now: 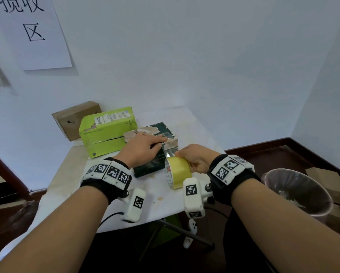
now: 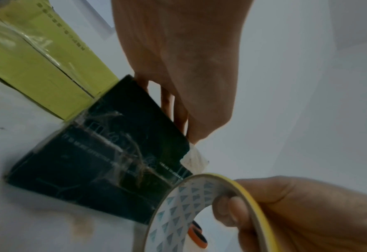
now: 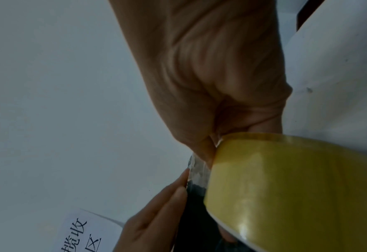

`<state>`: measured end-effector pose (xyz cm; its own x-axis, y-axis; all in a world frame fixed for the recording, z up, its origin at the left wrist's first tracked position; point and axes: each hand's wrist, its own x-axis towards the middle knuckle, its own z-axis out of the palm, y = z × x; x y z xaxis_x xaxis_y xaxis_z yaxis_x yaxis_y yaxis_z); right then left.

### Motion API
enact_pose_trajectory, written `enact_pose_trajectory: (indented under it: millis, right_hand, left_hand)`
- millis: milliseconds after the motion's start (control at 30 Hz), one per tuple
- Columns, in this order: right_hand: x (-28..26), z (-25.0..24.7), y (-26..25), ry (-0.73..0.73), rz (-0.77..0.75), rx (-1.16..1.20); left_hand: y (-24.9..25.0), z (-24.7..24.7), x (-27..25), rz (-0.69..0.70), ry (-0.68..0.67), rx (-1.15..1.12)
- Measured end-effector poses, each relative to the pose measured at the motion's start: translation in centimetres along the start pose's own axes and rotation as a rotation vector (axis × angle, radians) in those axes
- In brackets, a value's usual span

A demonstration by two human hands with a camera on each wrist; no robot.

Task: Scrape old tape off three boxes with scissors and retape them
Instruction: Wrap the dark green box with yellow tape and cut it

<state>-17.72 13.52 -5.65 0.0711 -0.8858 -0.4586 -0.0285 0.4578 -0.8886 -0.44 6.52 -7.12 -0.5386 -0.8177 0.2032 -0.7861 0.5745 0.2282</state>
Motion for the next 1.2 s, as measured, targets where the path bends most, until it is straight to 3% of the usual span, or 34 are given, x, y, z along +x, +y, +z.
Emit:
enact_pose_trajectory:
  millis: [233, 333, 500, 800, 1000, 1200]
  right_hand:
    - [0.7, 0.1, 0.2, 0.047, -0.022, -0.054]
    - [1.4, -0.1, 0.4, 0.112, -0.040, -0.156]
    - [2.4, -0.4, 0.5, 0.099, -0.036, -0.153]
    - [2.9, -1.0, 1.0, 0.146, -0.057, -0.219]
    - [2.5, -1.4, 0.2, 0.066, -0.055, -0.281]
    - [3.9, -4.0, -1.1, 0.231, -0.073, -0.373]
  left_hand:
    - [1.4, -1.4, 2.3, -0.023, 0.031, -0.029]
    - [1.9, -0.8, 3.0, -0.049, 0.065, -0.051]
    - [1.1, 1.0, 3.2, -0.064, 0.126, -0.098]
    - [0.6, 1.8, 3.1, 0.009, 0.154, -0.058]
    - [0.5, 2.1, 2.8, 0.066, 0.151, 0.078]
    - [0.6, 2.0, 2.8, 0.049, 0.167, 0.072]
